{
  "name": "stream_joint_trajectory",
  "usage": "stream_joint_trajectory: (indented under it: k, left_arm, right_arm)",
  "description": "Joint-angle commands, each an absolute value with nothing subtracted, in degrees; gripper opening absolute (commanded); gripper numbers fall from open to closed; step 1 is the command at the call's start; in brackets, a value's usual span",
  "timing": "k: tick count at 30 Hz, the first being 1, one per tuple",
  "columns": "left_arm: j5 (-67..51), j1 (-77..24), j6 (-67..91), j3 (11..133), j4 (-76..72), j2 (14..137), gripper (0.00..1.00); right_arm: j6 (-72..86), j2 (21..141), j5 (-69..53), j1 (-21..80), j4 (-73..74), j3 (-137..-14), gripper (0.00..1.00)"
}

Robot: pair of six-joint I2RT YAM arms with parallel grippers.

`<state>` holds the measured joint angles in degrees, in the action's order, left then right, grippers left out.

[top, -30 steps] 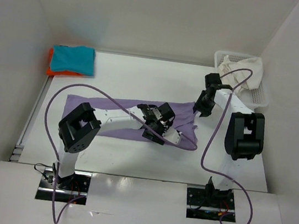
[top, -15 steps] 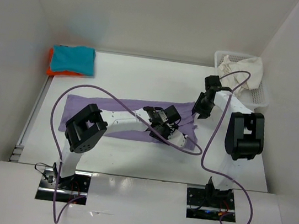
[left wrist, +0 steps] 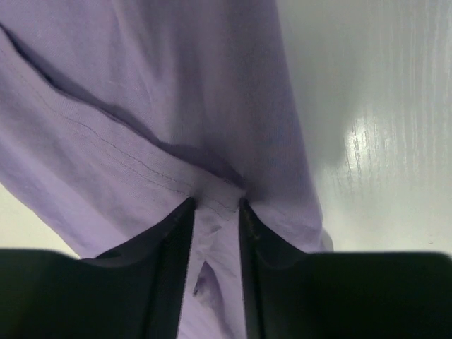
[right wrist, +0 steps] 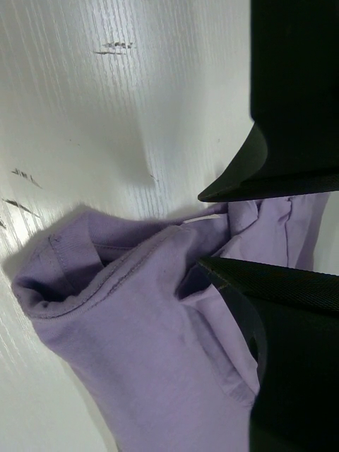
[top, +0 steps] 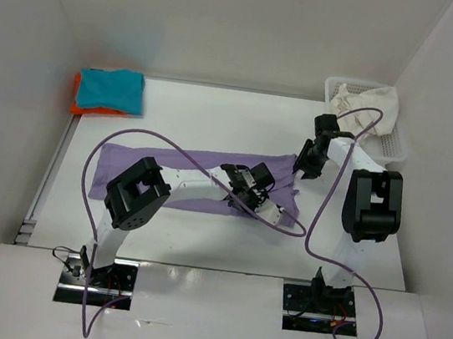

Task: Fold and stack the t-shirts
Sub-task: Fold the other side of the tshirt into a rectangle

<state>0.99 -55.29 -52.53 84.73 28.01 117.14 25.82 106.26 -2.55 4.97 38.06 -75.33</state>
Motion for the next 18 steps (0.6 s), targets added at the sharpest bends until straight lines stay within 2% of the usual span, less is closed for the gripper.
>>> stream_joint_trajectory:
  k: [1,2,3,7,16,18]
  left_arm:
    - [0.00,-55.28,-53.26,85.08,26.72,117.51,0.37]
    - [0.61,-55.28,-53.26,84.47,26.72,117.51,0.33]
    - [1.22,-55.28,-52.65,84.46,26.20,117.51,0.24]
    - [2.45,-55.28,-52.03,83.32,24.96,117.51,0.04]
    - [3.60,-55.28,-48.43,83.32,23.82,116.37,0.00]
    - [3.60,-54.76,-46.07,83.85,23.82,115.75,0.00]
  right_arm:
    - [24.43,106.17,-4.56,4.66,35.77,-76.03,0.43]
    - [24.43,106.17,-5.44,4.66,35.77,-75.50,0.43]
    - [24.43,105.65,-5.45,4.66,35.77,-75.50,0.43]
    - [24.43,105.12,-5.98,4.66,35.77,-74.44,0.43]
    - [23.91,102.93,-6.50,5.19,35.77,-72.86,0.43]
    - [23.91,102.40,-6.50,5.19,36.29,-72.34,0.48]
